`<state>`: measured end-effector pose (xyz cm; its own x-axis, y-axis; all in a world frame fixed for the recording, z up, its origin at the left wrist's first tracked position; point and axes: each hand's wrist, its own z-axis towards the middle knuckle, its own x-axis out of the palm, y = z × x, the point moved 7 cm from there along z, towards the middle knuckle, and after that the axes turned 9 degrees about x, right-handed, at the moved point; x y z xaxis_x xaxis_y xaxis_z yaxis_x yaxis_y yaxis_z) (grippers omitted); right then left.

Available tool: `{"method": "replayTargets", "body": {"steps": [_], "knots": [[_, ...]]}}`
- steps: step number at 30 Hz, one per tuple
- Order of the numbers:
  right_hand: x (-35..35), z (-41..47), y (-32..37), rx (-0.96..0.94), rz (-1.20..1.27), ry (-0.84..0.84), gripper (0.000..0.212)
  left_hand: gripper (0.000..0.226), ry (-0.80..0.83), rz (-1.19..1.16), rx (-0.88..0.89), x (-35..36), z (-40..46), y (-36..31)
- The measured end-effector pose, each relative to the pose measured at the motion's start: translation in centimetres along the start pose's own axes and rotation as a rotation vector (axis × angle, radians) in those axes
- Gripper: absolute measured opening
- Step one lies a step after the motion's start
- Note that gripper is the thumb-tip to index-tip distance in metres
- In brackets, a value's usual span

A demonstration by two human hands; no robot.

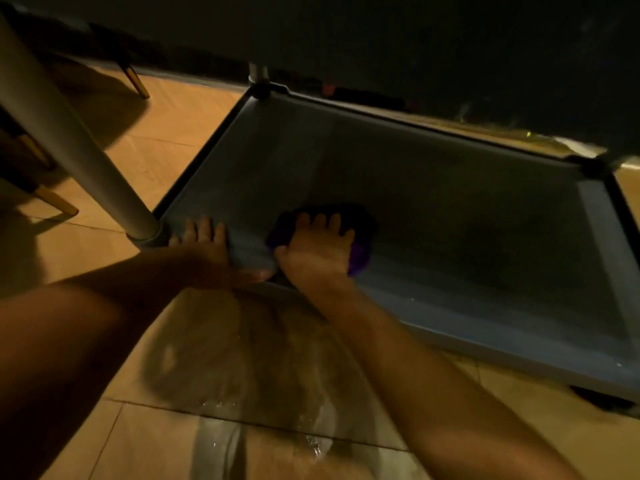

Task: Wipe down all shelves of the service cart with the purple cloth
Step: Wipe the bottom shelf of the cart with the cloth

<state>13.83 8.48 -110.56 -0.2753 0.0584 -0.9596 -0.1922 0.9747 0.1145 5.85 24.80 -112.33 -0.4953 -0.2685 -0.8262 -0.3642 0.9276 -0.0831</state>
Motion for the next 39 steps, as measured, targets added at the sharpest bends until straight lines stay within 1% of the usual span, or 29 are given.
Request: {"method": "replayTargets", "body": {"steps": [1, 2, 3, 5, 6, 7, 9, 11, 12, 13, 14, 16, 18, 20, 21, 24, 25, 27, 29, 31, 32, 34, 36, 38, 39], "knots": [[-0.5, -0.4, -1.6, -0.089, -0.015, -0.050, 0.066, 0.156, 0.006, 0.003, -0.001, 0.1, 0.3, 0.2], [-1.1, -0.7, -4.0, -0.133, -0.028, -0.093, 0.062, 0.159, 0.009, 0.007, 0.007, 0.1, 0.7, 0.1], [-1.7, -1.0, -6.8, -0.131, -0.036, -0.130, 0.058, 0.162, 0.012, 0.005, 0.012, 0.1, 0.9, 0.1], [-3.1, -1.5, -13.9, -0.024, -0.052, -0.149, 0.054, 0.166, -0.002, 0.000, 0.011, 0.0, 1.2, -0.5], [-3.6, -1.8, -17.0, 0.027, -0.056, -0.125, 0.055, 0.167, -0.005, 0.011, -0.006, -0.1, 1.2, -0.7], [-3.9, -1.9, -18.8, 0.035, -0.038, -0.089, 0.057, 0.168, 0.013, 0.022, -0.029, -0.4, 1.0, -1.1], [-4.3, -1.3, -20.0, 0.005, 0.059, -0.055, 0.057, 0.162, 0.036, 0.068, -0.044, -1.0, 1.0, -3.5], [-4.7, -0.1, -17.3, -0.041, 0.190, -0.139, 0.053, 0.144, -0.051, 0.115, 0.014, -1.4, 1.5, -6.5], [-4.9, 0.3, -15.0, -0.089, 0.225, -0.176, 0.054, 0.137, -0.079, 0.101, 0.036, -1.3, 1.5, -7.8], [-4.5, 0.6, -12.7, -0.136, 0.225, -0.186, 0.060, 0.135, -0.077, 0.081, 0.040, -0.8, 1.4, -8.8], [-3.3, 0.7, -11.0, -0.154, 0.184, -0.160, 0.067, 0.136, -0.065, 0.056, 0.035, 0.0, 1.3, -9.1], [-0.9, 0.9, -10.4, -0.128, 0.112, -0.108, 0.071, 0.140, -0.062, 0.016, 0.027, 1.3, 2.0, -9.1], [-0.9, 0.8, -12.4, -0.152, 0.101, -0.152, 0.066, 0.147, -0.064, 0.008, 0.016, 1.4, 2.2, -8.2], [-2.0, 0.0, -16.7, -0.154, 0.077, -0.193, 0.061, 0.152, -0.042, 0.018, 0.028, 1.3, 2.0, -8.1], [-2.7, -0.1, -19.9, -0.118, 0.080, -0.209, 0.058, 0.154, -0.040, 0.022, 0.035, 1.4, 2.2, -8.1], [-5.0, -0.9, -30.8, 0.097, 0.080, -0.235, 0.054, 0.154, -0.016, 0.020, 0.029, 1.4, 2.3, -8.4], [-5.1, -1.0, -32.2, 0.139, 0.089, -0.217, 0.054, 0.152, -0.022, 0.016, 0.020, 1.1, 1.9, -8.1], [-5.4, -0.7, -31.5, 0.151, 0.171, -0.214, 0.051, 0.149, -0.055, 0.037, 0.087, 0.3, 1.6, -8.9], [-5.5, 0.2, -26.7, 0.005, 0.241, -0.258, 0.048, 0.143, -0.120, 0.056, 0.193, 0.0, 1.4, -10.8], [-4.8, 0.4, -22.0, -0.121, 0.201, -0.244, 0.055, 0.139, -0.108, 0.068, 0.256, 0.8, 0.8, -13.4], [-4.1, 0.4, -21.2, -0.129, 0.160, -0.224, 0.058, 0.138, -0.085, 0.074, 0.261, 1.6, 0.8, -14.4], [-3.7, -0.2, -22.7, -0.134, 0.088, -0.198, 0.057, 0.137, -0.061, 0.079, 0.240, 2.4, 1.1, -15.0], [-4.4, -1.1, -27.6, -0.091, 0.052, -0.204, 0.052, 0.133, -0.040, 0.101, 0.224, 2.3, 1.0, -14.6], [-5.2, -2.5, -33.5, 0.044, 0.010, -0.201, 0.047, 0.131, -0.016, 0.111, 0.209, 2.2, 1.0, -14.5], [-5.5, -3.1, -35.4, 0.103, 0.006, -0.192, 0.047, 0.131, -0.012, 0.126, 0.213, 1.9, 0.9, -14.6]]}}
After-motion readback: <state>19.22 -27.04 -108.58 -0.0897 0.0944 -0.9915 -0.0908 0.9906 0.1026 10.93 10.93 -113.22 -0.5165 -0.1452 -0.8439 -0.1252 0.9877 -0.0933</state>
